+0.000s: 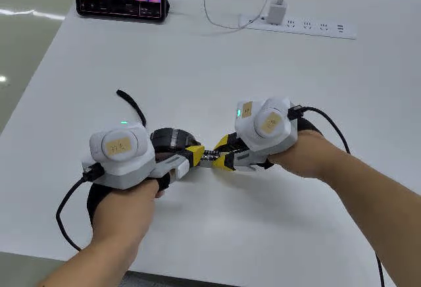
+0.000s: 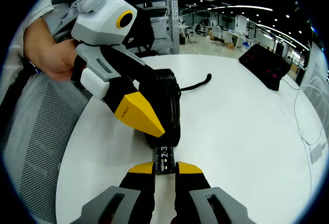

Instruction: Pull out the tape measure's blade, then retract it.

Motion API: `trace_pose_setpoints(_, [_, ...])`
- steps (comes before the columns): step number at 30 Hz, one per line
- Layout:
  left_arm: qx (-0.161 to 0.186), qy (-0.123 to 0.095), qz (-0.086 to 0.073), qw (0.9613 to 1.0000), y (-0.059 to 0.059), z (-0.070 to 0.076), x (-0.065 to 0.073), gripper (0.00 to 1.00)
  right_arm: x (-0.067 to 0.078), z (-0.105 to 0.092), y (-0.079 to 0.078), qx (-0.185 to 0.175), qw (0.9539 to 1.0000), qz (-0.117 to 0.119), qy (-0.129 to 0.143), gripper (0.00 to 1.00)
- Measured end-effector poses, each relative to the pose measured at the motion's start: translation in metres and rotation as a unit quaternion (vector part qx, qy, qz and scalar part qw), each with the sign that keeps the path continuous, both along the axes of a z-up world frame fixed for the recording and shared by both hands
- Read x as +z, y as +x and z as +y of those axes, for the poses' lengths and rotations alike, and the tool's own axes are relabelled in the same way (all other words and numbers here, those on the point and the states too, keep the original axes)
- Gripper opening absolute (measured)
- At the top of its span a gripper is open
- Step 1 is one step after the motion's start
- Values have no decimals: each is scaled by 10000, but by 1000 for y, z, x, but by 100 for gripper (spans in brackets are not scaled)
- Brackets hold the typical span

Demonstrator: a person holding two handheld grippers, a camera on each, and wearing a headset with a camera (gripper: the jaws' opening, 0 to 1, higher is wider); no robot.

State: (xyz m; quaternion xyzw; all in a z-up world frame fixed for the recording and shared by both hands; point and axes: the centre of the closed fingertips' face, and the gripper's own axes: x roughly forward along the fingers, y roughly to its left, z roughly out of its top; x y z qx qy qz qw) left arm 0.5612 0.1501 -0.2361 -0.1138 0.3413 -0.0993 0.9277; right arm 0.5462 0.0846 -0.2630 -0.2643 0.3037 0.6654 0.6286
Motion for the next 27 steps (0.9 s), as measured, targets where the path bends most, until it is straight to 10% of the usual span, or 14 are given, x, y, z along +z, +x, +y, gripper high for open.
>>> trace_pose_setpoints(27, [-2,-25,12,10000,1,0,-2,58,-2,19,-2,36,9999,28,128,10])
